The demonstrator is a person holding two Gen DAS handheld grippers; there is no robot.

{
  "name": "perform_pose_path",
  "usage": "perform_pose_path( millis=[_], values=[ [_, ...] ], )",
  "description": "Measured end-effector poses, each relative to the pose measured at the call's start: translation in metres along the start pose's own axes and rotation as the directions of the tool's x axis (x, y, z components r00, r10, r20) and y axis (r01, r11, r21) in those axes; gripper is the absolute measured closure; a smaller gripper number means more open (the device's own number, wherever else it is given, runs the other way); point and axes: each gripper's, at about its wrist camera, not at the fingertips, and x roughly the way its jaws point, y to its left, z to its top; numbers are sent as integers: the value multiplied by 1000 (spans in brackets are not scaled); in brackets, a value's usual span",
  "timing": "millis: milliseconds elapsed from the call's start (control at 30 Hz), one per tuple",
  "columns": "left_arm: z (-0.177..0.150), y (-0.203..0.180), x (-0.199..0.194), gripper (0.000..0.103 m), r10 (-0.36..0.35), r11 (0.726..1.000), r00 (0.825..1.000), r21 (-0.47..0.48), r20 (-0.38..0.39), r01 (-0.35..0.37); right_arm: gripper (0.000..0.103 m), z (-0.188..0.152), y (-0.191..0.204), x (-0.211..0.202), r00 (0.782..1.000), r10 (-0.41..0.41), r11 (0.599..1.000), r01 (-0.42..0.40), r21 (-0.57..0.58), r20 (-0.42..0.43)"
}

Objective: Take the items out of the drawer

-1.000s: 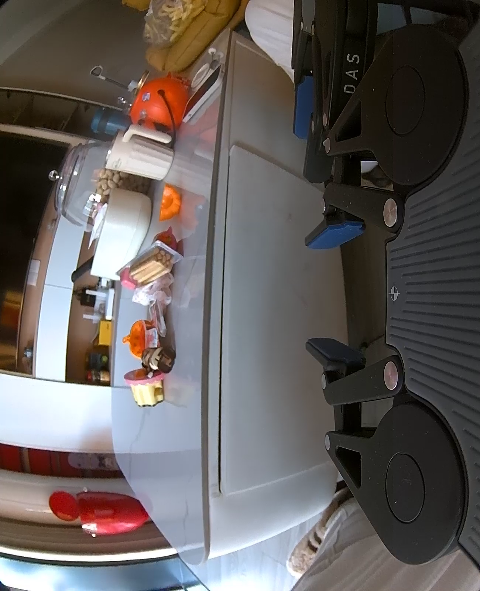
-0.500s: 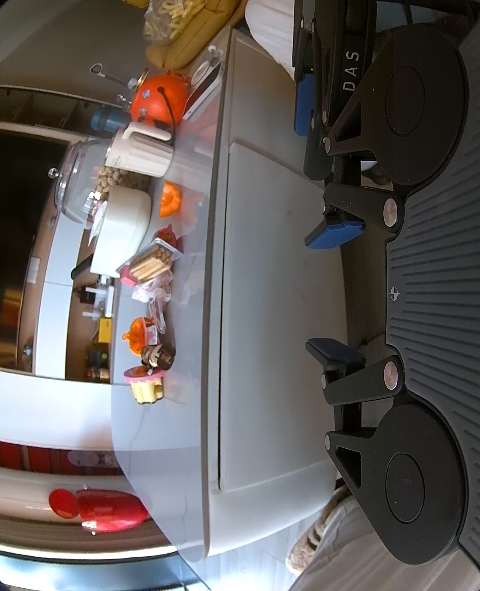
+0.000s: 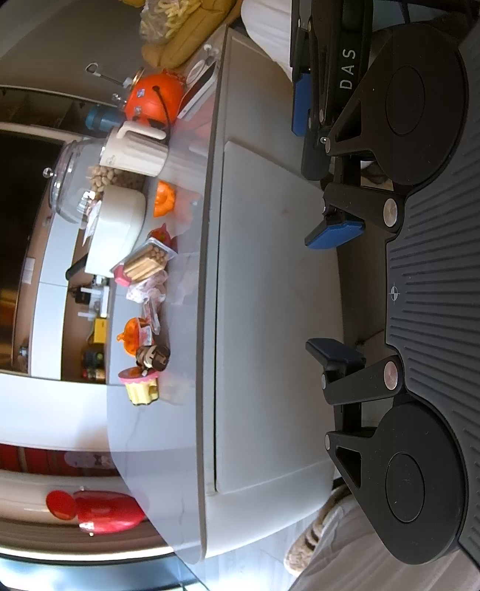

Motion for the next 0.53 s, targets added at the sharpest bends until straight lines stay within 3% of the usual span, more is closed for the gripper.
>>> perform_pose_path(
  millis=[67, 100, 133, 167, 267, 367, 467, 533],
  values=[
    [0, 0, 0, 46, -7, 1000, 1000, 0, 2, 7, 43, 0, 0, -1, 1000, 0, 1000, 0, 4, 1],
    [0, 0, -1, 62, -21, 1000, 1000, 2, 5, 21, 43, 0, 0, -2, 1000, -1, 1000, 1, 6, 2],
    [1, -1, -2, 96, -46, 999, 999, 7, 11, 46, 43, 0, 0, -2, 1000, 0, 1000, 0, 7, 3],
    [1, -3, -3, 99, -74, 997, 997, 10, 21, 74, 43, 0, 0, -3, 1000, 1, 1000, -1, 10, 6],
    [1, -4, -10, 93, -136, 991, 988, 3, 75, 136, 43, 2, -2, -5, 1000, 13, 999, -13, 32, 7],
    [4, -9, -2, 94, -93, 996, 995, 10, 45, 93, 43, 5, -10, -4, 1000, 23, 997, -23, 71, -4],
    [12, -4, 1, 93, -94, 995, 994, -17, 47, 95, 43, 11, -17, -4, 999, 34, 994, -33, 107, -14],
    [28, 9, 4, 90, -12, 998, 996, -55, 85, 17, 43, 18, -21, -7, 1000, 27, 993, -26, 114, -7]
  ],
)
